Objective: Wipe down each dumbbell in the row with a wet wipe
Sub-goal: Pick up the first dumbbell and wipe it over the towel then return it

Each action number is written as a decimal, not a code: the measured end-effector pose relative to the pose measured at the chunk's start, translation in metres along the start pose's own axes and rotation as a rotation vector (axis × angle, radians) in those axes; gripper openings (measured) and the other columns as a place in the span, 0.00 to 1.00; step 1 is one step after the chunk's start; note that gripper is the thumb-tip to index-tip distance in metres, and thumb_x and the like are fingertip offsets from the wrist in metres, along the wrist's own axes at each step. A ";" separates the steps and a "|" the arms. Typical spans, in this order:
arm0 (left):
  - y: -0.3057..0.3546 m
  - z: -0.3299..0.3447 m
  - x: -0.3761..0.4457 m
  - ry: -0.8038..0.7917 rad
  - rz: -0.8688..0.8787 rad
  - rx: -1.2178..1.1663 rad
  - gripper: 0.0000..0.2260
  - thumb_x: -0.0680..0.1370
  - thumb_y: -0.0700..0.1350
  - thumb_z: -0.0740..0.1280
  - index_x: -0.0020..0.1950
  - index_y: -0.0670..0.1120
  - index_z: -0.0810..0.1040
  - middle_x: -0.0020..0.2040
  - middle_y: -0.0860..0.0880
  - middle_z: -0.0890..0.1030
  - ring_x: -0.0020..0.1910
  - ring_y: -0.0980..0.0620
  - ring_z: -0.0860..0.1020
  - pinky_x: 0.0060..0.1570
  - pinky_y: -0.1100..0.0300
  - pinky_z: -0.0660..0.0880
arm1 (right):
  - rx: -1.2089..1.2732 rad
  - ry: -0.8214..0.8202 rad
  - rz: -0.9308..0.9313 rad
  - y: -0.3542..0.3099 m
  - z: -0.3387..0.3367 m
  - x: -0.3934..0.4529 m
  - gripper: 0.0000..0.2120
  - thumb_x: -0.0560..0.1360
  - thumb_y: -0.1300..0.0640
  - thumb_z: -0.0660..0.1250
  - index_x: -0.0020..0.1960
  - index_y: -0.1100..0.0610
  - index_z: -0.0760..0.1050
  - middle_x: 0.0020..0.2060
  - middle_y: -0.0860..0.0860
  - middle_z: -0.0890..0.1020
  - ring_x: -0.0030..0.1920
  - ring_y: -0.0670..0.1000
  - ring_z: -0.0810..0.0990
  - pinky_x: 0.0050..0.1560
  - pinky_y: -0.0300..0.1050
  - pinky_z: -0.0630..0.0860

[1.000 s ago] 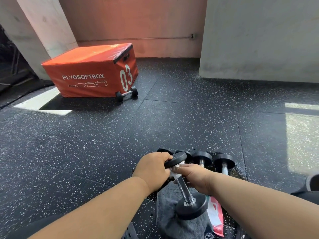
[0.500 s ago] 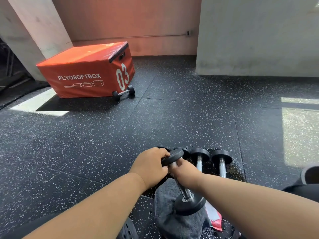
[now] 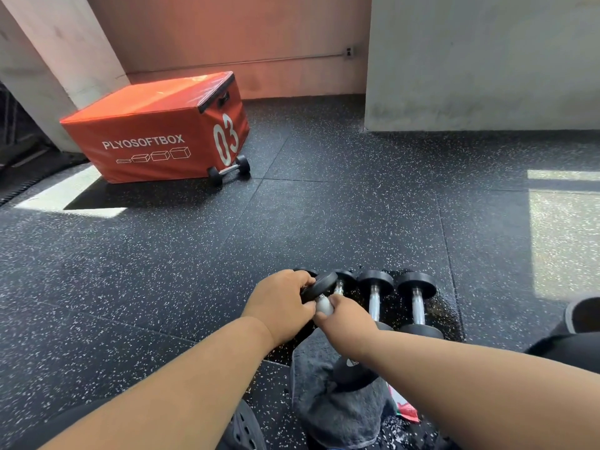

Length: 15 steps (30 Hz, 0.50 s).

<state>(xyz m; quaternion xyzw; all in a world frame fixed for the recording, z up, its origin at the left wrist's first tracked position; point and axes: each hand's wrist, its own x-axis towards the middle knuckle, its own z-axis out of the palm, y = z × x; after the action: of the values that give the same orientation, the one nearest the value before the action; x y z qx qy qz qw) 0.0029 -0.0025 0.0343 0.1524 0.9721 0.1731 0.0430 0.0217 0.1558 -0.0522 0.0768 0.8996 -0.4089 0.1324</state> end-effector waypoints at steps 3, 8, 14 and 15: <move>-0.002 -0.001 0.001 -0.001 0.006 -0.004 0.14 0.77 0.52 0.73 0.63 0.57 0.83 0.55 0.55 0.82 0.57 0.51 0.80 0.59 0.58 0.73 | 0.193 -0.069 0.008 -0.004 -0.005 0.005 0.13 0.77 0.44 0.64 0.45 0.53 0.73 0.35 0.48 0.78 0.34 0.50 0.73 0.36 0.47 0.70; -0.006 -0.005 0.004 -0.061 0.050 -0.072 0.17 0.74 0.51 0.77 0.63 0.58 0.84 0.55 0.58 0.82 0.56 0.54 0.81 0.63 0.58 0.75 | 0.574 -0.242 -0.021 -0.002 -0.014 0.011 0.20 0.66 0.47 0.75 0.55 0.55 0.84 0.44 0.49 0.87 0.48 0.48 0.83 0.58 0.55 0.79; -0.015 -0.021 0.010 -0.228 0.041 -0.283 0.13 0.75 0.51 0.79 0.59 0.58 0.85 0.52 0.58 0.85 0.48 0.63 0.83 0.56 0.66 0.78 | 0.603 -0.379 -0.067 0.001 -0.016 0.015 0.22 0.71 0.48 0.76 0.60 0.59 0.84 0.56 0.62 0.86 0.53 0.53 0.82 0.71 0.63 0.74; -0.016 -0.022 0.012 -0.248 0.008 -0.343 0.12 0.75 0.52 0.79 0.57 0.58 0.85 0.51 0.56 0.86 0.48 0.61 0.84 0.55 0.64 0.79 | 0.583 -0.368 -0.065 -0.001 -0.015 0.012 0.22 0.71 0.46 0.76 0.60 0.58 0.84 0.55 0.60 0.87 0.52 0.52 0.83 0.70 0.61 0.75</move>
<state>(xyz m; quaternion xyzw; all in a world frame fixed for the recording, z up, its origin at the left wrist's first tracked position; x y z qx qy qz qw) -0.0159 -0.0199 0.0486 0.1668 0.9151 0.3159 0.1869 0.0072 0.1668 -0.0460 0.0079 0.7081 -0.6596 0.2519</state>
